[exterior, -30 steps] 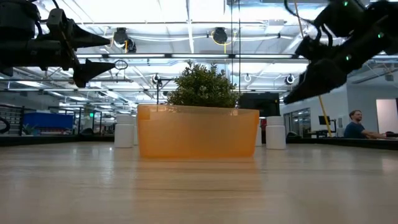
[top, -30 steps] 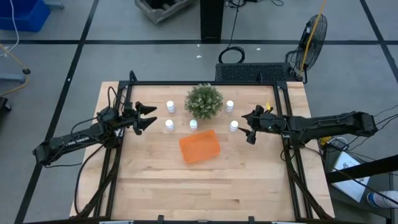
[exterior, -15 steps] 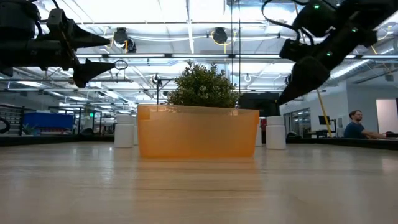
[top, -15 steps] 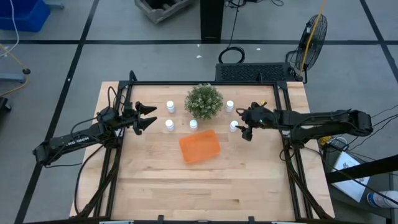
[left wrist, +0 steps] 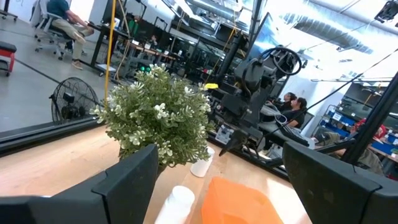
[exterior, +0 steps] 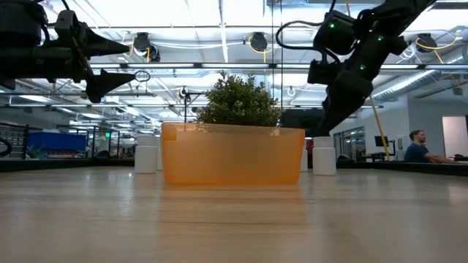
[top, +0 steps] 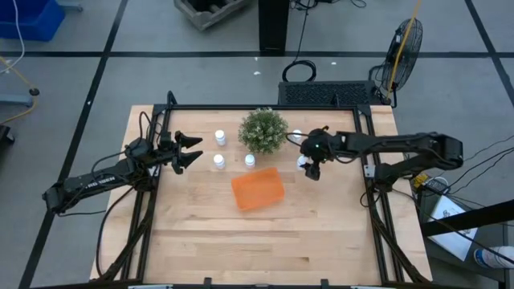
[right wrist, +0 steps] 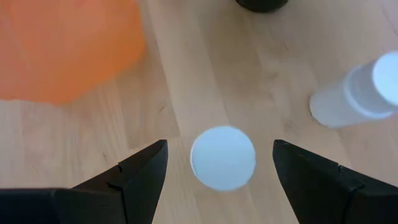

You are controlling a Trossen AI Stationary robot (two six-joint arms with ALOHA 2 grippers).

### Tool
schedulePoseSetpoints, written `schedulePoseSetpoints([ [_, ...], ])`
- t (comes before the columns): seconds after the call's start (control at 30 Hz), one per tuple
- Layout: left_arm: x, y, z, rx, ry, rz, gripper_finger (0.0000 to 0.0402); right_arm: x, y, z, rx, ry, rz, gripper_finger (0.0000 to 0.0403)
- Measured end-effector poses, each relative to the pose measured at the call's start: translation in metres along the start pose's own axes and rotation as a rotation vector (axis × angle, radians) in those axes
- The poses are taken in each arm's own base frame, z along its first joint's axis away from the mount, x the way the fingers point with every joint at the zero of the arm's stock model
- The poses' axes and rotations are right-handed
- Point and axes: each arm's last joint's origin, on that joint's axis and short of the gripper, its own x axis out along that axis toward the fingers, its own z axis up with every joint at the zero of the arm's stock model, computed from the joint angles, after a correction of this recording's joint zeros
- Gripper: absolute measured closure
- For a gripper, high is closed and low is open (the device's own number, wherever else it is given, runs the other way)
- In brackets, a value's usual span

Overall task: Pick and place pill bottles into a basket
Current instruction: Put the white pill bottle into the orange bin

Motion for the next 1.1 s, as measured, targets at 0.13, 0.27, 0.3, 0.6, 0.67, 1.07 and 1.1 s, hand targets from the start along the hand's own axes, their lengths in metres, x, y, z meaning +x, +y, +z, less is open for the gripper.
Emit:
schedulePoseSetpoints([
  [0.13, 0.0, 0.0, 0.0, 0.0, 0.0, 0.0, 0.0053, 0.006, 0.0, 0.0, -0.024, 0.025, 0.001, 0.0122],
  [0.27, 0.0, 0.0, 0.0, 0.0, 0.0, 0.0, 0.0053, 0.012, 0.0, -0.001, -0.032, 0.037, 0.002, 0.0122],
  [0.3, 0.0, 0.0, 0.0, -0.002, 0.0, 0.0, 0.0053, 0.014, 0.0, 0.0, -0.036, 0.039, 0.002, 0.0122],
  [0.6, 0.0, 0.0, 0.0, -0.003, -0.001, 0.0, 0.0053, 0.028, -0.008, -0.004, -0.035, 0.09, -0.011, 0.0126],
  [0.67, 0.0, 0.0, 0.0, -0.005, -0.001, 0.0, 0.0053, 0.029, -0.009, -0.004, -0.03, 0.093, -0.015, 0.0142],
  [1.07, 0.0, 0.0, 0.0, 0.005, 0.007, -0.014, 0.0053, -0.003, 0.01, 0.019, -0.045, 0.067, 0.069, 0.0247],
  [1.1, 0.0, 0.0, 0.0, 0.01, 0.007, -0.014, 0.0053, -0.009, 0.015, 0.027, -0.06, 0.066, 0.08, 0.0247],
])
